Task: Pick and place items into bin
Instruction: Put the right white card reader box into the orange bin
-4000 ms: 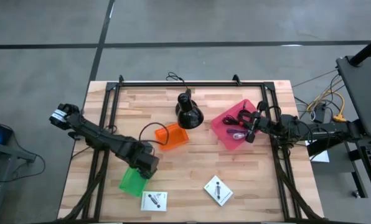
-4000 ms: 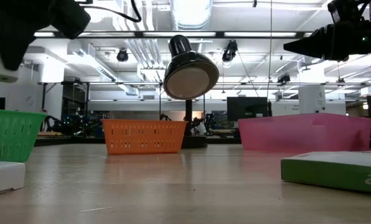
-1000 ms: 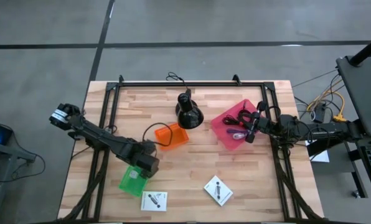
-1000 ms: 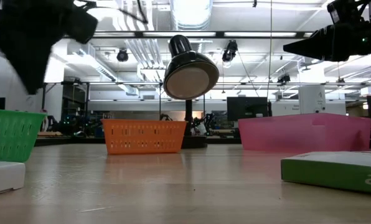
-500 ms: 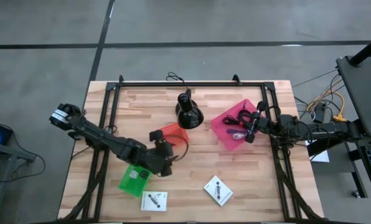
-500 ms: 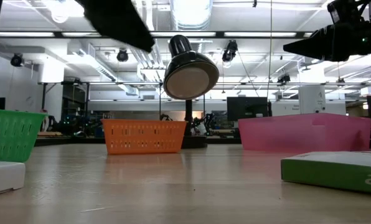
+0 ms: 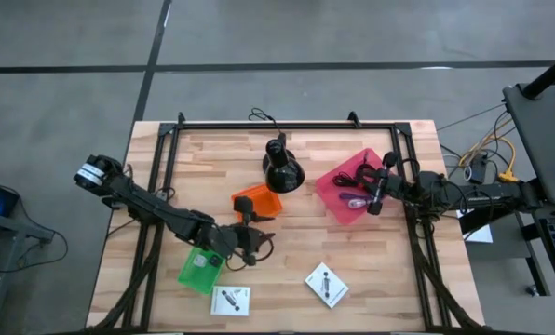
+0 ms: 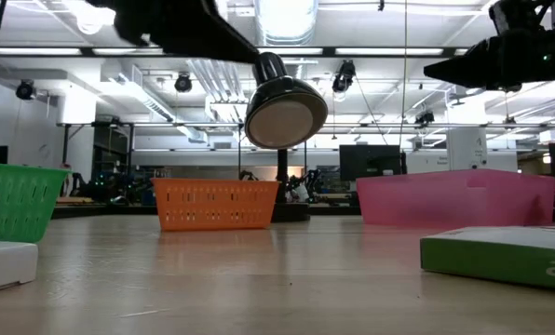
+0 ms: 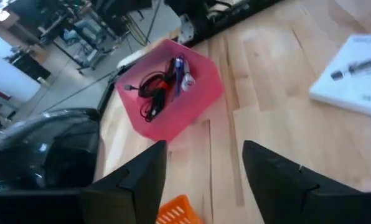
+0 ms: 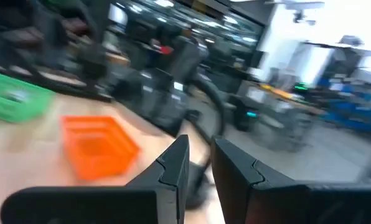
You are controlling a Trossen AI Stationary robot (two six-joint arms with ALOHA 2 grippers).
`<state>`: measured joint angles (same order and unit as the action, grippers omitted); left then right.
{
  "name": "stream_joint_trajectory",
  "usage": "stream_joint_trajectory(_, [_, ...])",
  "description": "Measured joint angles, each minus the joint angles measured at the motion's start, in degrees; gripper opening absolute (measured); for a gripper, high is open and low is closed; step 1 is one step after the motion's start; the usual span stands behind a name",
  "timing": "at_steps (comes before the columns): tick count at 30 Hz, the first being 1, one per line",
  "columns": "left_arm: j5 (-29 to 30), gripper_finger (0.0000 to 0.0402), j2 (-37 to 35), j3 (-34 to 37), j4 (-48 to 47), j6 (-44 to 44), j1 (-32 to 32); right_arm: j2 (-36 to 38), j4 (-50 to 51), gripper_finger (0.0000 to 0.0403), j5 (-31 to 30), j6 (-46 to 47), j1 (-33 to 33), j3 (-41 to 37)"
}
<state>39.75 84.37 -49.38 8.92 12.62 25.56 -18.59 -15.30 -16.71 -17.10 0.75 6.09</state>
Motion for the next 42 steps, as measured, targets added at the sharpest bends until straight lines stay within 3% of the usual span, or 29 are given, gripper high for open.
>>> stream_joint_trajectory(3, [-0.37, 0.0160, -0.02, 1.57, -0.48, 0.12, 0.00, 0.00, -0.29, 0.0057, 11.61, 0.97, 0.00, 0.31])
stream_joint_trajectory(8, [-0.39, 0.0080, -0.49, 3.34, -0.46, 0.52, 0.00, 0.00, -0.36, 0.0057, 39.21, -2.23, -0.01, 0.42])
stream_joint_trajectory(10, [-0.30, 0.0050, -0.89, 3.69, -0.31, 0.88, -0.09, 0.00, -0.38, 0.0057, 45.07, -1.66, -0.02, 0.42])
stream_joint_trajectory(12, [-0.24, 0.0024, -0.95, 3.86, -0.32, 1.49, -0.11, 0.00, -0.36, 0.0057, 46.97, -1.12, -0.10, 0.42])
stream_joint_trajectory(17, [-0.26, 0.0007, -0.95, 3.86, -0.33, 1.55, -0.11, -0.02, -0.33, 0.0057, 46.14, 0.71, -1.26, 0.82])
stream_joint_trajectory(22, [-0.24, 0.0010, -0.95, 3.86, -0.34, 1.53, -0.11, -0.94, -0.49, 0.0049, 39.49, 2.82, -4.13, 2.27])
stream_joint_trajectory(28, [-0.24, 0.0010, -0.95, 3.58, -0.16, 1.68, -0.17, -5.21, -0.47, 0.0013, 30.28, -2.19, -9.47, 3.81])
stream_joint_trajectory(33, [-0.22, 0.0010, -0.95, 3.66, -0.31, 1.64, -0.48, -9.75, -0.23, 0.0009, 15.15, 0.31, -14.43, 5.75])
stream_joint_trajectory(39, [-0.22, 0.0010, -0.96, 3.62, -0.30, 1.45, -0.48, -18.32, 0.02, 0.0008, 12.53, 2.82, -24.01, 9.51])
stream_joint_trajectory(42, [-0.35, 0.0010, -0.95, 3.55, -0.09, 1.33, -0.48, -23.75, 0.24, 0.0008, 3.55, 4.25, -30.86, 11.50])
